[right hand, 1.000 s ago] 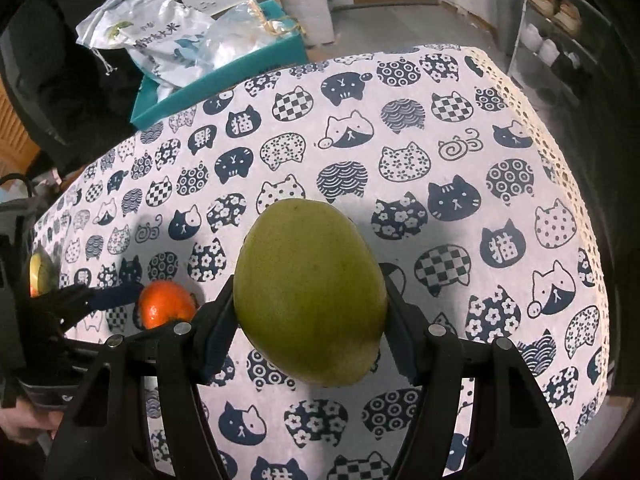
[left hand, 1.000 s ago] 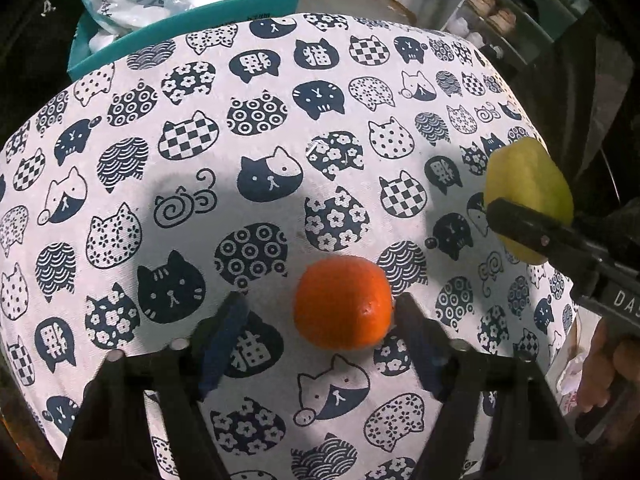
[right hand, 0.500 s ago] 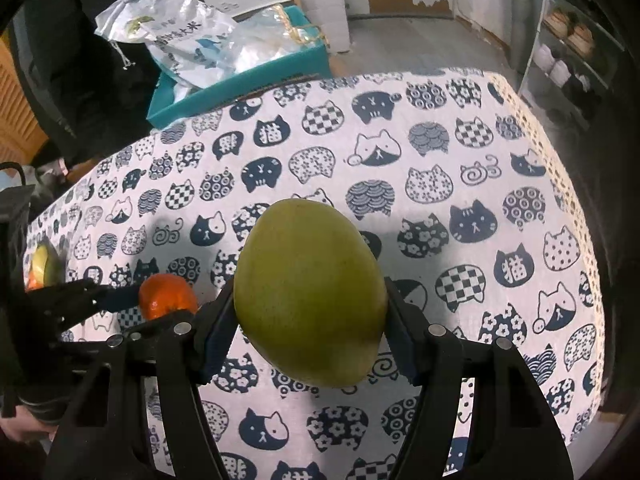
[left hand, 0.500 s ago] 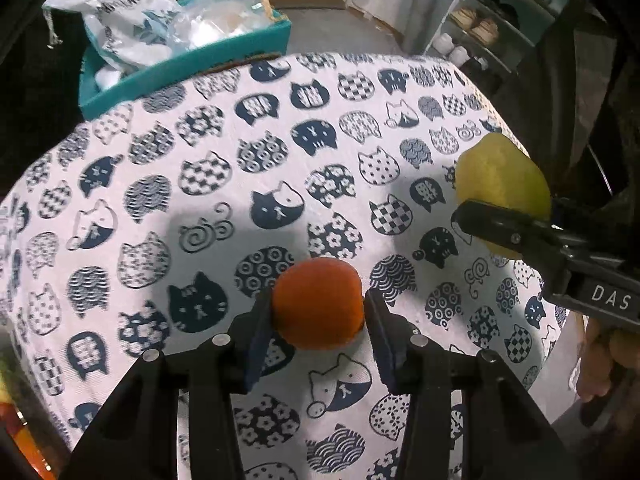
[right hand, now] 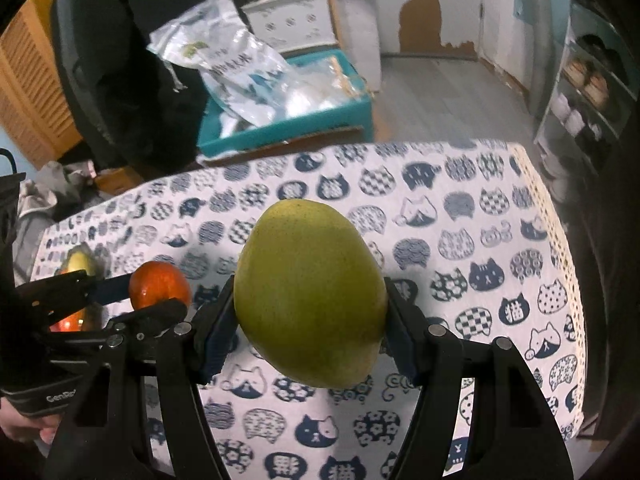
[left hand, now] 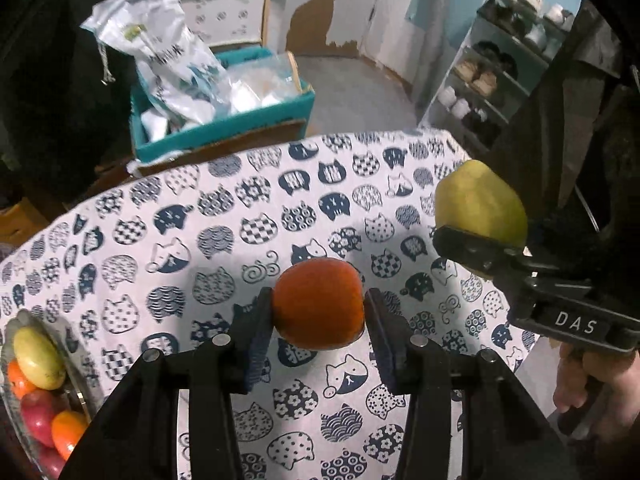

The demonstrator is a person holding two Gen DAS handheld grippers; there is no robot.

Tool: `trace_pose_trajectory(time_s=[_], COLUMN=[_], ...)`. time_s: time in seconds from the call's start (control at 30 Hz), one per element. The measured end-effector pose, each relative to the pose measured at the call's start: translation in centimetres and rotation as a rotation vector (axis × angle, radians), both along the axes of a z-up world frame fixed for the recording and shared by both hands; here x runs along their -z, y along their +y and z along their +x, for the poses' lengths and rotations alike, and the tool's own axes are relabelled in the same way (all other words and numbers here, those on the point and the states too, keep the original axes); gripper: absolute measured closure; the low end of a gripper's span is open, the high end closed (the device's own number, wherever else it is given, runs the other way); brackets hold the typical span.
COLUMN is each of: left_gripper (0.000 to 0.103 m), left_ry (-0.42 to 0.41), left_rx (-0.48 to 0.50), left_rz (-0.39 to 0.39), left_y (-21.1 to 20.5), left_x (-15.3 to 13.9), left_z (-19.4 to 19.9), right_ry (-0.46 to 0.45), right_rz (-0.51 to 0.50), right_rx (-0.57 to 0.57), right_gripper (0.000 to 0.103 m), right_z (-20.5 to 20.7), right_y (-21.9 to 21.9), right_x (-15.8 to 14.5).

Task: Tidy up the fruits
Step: 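Lift the orange and pear and carry them over the green bowl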

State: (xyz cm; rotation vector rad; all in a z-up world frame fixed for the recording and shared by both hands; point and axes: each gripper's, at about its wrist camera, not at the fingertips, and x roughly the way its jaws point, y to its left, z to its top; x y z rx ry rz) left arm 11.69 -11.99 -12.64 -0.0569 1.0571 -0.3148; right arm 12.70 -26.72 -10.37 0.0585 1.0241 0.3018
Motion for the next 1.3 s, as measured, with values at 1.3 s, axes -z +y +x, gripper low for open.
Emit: trace_pose_trajectory(time_s=[1.3], left_gripper=[0.057], left_ry=[-0.164], left_rx=[-0.261], left_rz=[-0.058], left_y=[16.6], left_x=[-7.2], left_z=[-8.6], right_ry=[-0.115], right_rz=[0.047], right_rx=[-0.293], right_gripper=[0.037], right_z=[-3.1], right_y=[17.5], right_x=[-7.4])
